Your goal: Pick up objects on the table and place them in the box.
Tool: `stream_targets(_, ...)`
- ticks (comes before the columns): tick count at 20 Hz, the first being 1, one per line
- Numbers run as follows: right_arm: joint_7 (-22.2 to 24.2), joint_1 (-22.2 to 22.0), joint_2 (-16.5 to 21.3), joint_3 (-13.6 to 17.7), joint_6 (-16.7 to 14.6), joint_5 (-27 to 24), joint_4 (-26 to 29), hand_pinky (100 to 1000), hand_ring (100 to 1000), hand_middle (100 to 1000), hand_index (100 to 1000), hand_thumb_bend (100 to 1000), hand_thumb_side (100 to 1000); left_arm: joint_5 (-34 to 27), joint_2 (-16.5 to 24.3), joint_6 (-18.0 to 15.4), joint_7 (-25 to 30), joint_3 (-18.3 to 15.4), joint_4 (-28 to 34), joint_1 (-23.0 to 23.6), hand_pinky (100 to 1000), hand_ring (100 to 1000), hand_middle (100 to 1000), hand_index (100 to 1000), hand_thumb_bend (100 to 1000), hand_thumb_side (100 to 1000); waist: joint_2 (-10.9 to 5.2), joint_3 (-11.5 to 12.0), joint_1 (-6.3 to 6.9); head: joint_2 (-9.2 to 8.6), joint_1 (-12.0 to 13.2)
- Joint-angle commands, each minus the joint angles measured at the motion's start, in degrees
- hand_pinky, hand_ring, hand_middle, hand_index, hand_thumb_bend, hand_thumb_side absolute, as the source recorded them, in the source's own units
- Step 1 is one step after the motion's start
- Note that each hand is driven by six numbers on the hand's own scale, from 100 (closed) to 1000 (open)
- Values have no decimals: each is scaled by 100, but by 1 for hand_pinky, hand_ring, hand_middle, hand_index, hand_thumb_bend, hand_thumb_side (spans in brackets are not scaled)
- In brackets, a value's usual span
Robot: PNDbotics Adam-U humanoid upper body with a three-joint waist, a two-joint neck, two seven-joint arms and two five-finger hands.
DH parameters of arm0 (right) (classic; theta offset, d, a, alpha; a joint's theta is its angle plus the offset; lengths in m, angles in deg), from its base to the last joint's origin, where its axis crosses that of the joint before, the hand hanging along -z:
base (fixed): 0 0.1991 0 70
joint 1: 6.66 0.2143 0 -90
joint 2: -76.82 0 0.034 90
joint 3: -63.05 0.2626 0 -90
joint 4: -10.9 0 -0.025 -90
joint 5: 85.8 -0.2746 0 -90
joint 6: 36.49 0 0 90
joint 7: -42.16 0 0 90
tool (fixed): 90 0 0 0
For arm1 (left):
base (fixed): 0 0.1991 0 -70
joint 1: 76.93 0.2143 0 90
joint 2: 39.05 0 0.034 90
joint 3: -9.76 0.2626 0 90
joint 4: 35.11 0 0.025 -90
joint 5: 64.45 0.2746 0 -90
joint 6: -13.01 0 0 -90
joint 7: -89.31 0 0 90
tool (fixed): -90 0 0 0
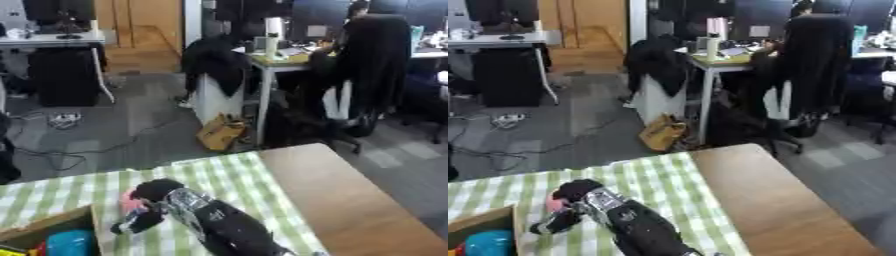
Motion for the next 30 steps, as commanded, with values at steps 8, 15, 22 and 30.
stream_targets(8,-335,123,167,126,-146,83,-86,794,834,854,923,591,1000,-64,-115,-81,-27,3,77,-195,837,873,842,876,230,1000,142,144,113,-171,-355)
stream_targets(15,-439,124,209,149,-288,96,-152,765,809,832,890,560,1000,-80,-126,-88,-26,4,77,-196,837,873,841,875,229,1000,156,161,116,-200,-416)
stream_targets(22,-304,147,224,184,-610,58,-192,718,768,780,824,467,901,-89,-149,-92,-34,-2,77,-196,837,873,841,875,231,1000,171,187,147,-185,-384)
stream_targets(30,-162,111,194,199,-728,151,-265,647,650,748,778,404,777,-82,-170,-103,-57,-14,77,-203,837,873,841,876,233,1000,146,185,176,-46,-14)
